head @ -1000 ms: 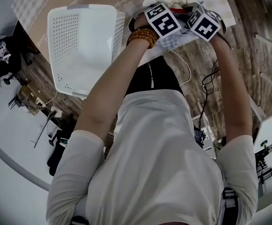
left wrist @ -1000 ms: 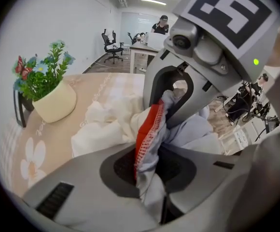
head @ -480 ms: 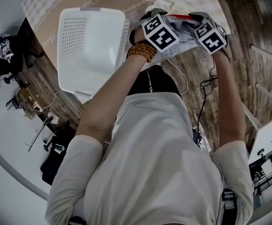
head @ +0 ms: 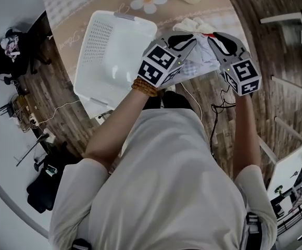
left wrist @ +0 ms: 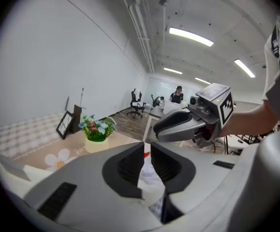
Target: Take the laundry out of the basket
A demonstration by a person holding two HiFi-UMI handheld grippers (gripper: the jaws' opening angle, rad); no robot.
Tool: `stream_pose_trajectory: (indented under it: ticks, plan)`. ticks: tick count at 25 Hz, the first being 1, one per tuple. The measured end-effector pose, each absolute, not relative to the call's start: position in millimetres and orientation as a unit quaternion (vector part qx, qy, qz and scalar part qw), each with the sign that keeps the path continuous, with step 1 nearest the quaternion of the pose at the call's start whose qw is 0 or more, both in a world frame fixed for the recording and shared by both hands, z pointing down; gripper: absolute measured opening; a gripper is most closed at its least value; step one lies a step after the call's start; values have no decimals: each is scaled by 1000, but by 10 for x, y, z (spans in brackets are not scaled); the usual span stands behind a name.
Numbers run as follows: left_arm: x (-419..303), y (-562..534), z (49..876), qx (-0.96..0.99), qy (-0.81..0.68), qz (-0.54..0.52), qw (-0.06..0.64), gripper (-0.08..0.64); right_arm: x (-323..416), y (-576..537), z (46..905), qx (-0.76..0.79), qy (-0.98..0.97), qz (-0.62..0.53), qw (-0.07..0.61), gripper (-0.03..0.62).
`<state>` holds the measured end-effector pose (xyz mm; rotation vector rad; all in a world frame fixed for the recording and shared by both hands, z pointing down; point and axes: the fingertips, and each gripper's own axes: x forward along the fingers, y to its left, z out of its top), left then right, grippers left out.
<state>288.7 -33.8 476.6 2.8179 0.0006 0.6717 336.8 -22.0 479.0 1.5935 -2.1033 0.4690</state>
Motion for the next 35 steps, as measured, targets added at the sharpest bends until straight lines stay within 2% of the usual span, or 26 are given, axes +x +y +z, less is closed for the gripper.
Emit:
stream_pose_trajectory:
  ticks: [5, 15, 22, 35]
  plan:
    - [2400, -519, 4032, 984, -57, 120, 118, 23, 2803, -371, 4065, 573, -797, 127, 142, 48]
    - [1454, -424, 3062, 990, -108, 22, 89, 22, 1745, -365, 3033, 552, -828, 69, 63, 18]
    - [1087, -283, 2944, 989, -114, 17, 96, 23, 1370, -256, 2732, 543, -837, 46, 47, 17]
    - [975, -290, 2952, 988, -114, 22, 104, 23, 1213, -242, 2720, 557, -828, 47, 46, 15]
